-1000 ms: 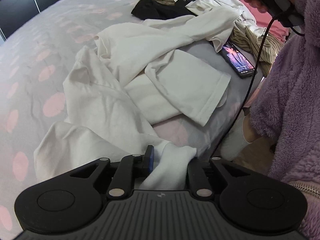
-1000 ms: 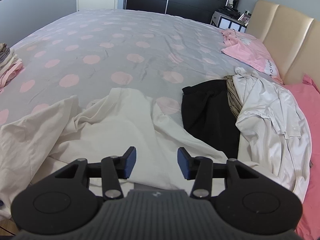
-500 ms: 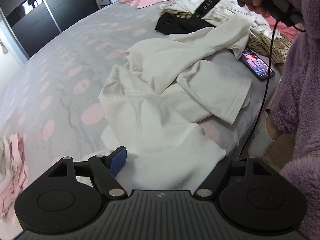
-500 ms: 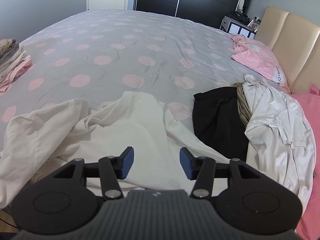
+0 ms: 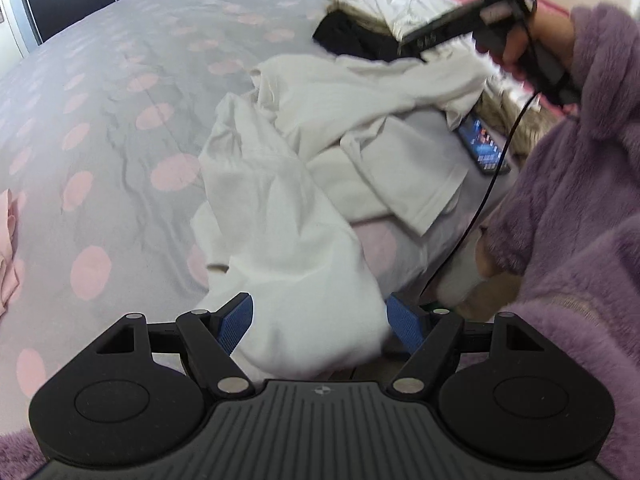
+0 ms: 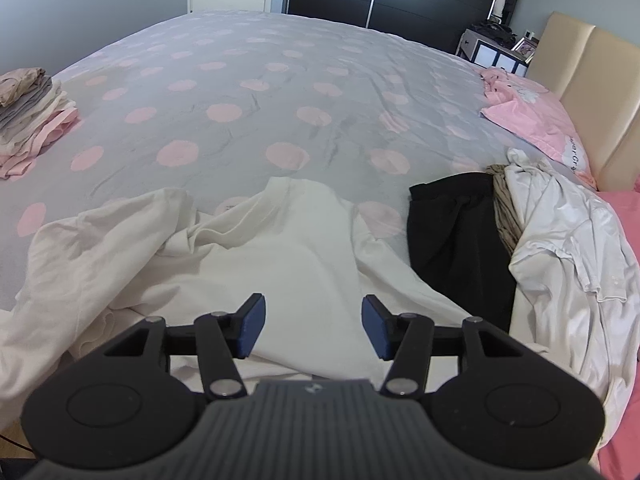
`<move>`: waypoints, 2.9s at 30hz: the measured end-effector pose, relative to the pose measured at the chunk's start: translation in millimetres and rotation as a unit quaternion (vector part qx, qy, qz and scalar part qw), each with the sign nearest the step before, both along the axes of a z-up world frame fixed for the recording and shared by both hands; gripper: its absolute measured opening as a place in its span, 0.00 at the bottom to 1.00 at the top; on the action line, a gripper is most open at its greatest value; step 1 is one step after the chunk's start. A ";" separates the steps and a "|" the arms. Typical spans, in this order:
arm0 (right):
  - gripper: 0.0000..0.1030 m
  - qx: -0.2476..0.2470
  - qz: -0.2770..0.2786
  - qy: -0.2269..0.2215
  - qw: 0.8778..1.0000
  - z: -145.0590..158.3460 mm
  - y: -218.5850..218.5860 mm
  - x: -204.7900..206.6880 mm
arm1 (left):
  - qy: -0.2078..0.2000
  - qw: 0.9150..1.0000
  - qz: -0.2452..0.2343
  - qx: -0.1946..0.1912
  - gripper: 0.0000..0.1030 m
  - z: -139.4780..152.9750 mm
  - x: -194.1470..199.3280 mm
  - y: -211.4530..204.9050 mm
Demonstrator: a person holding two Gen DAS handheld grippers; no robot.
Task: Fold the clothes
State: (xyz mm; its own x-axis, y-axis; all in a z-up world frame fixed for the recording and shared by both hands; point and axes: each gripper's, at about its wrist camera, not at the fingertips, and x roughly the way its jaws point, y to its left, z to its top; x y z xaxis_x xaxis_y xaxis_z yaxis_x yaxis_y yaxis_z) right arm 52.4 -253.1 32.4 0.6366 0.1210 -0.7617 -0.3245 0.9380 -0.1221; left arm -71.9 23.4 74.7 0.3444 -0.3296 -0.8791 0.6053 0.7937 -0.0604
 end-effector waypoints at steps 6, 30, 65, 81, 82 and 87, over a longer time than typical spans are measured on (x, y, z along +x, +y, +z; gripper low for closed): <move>0.53 0.021 0.027 0.007 0.999 3.4 23.1 3.2 | -0.030 0.999 0.013 -0.023 0.71 17.0 26.1 7.7; 0.59 0.121 0.081 0.149 0.978 -34.9 166.3 46.6 | -0.046 0.990 0.130 0.007 0.71 -44.0 131.4 33.6; 0.08 0.053 -0.249 0.040 0.966 50.2 -173.7 -10.2 | -0.055 0.998 0.037 0.018 0.71 -27.7 161.5 -23.6; 0.09 0.051 -0.345 0.126 0.929 -31.6 -285.0 -46.1 | -0.104 0.986 -0.126 -0.015 0.68 -37.3 251.4 -185.2; 0.10 0.051 -0.341 0.129 0.930 -33.8 -285.6 -45.6 | -0.101 0.986 -0.131 -0.017 0.68 -40.6 258.9 -196.5; 0.34 0.077 -0.344 0.111 0.929 -24.7 -298.6 -48.8 | -0.096 0.981 -0.166 -0.012 0.68 -57.2 292.6 -242.3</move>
State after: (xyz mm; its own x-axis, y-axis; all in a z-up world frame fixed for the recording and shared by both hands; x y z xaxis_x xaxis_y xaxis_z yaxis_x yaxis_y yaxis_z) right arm 3.7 -551.6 7.6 0.4336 -0.1380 -0.8905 0.3582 0.9332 0.0298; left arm 220.7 -219.0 17.4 0.3739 -0.4710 -0.7990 0.8320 0.5511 0.0644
